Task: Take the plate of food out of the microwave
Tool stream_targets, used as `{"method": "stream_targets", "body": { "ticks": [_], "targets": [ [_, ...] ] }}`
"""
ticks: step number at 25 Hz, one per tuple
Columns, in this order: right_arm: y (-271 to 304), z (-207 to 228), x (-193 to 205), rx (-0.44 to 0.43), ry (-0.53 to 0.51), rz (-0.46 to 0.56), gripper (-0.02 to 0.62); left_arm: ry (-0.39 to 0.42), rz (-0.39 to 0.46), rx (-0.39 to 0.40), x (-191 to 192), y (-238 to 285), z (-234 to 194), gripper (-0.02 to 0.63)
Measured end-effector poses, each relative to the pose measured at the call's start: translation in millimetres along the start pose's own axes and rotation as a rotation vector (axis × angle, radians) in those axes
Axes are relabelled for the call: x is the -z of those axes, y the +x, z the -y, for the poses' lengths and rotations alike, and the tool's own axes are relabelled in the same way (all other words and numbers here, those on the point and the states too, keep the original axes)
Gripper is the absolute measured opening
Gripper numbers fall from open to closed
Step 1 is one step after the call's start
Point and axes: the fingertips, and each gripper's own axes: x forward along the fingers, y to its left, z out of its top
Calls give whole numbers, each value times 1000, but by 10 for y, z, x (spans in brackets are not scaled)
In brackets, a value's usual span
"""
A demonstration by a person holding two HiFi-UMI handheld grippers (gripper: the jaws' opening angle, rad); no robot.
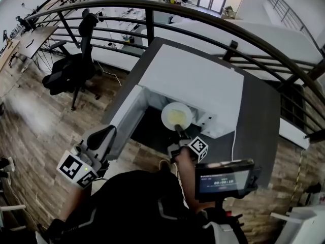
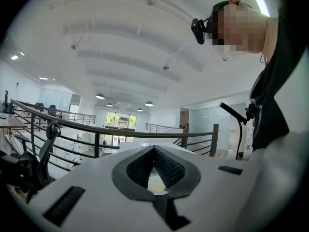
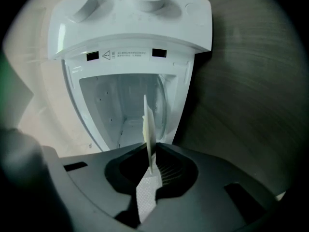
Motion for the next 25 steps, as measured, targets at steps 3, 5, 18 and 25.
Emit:
{"method": "stream_targets", "body": {
  "ticks": [3,5,18,25],
  "targets": [
    [-26,-67,130,-13,-4,-17,32,-9,5,19,38,-37,-35,2],
    [-46,-124,222,-23,-6,-28,32,-19,7,31,66,-61,-63,2],
    [-111,-569,904,-74,4,-74,31,-32,38,132,214,-221,-309,2],
    [-358,-801,1058,-87,-16,-72,31,-17,41,181,271,-202,-222,2]
  ]
}}
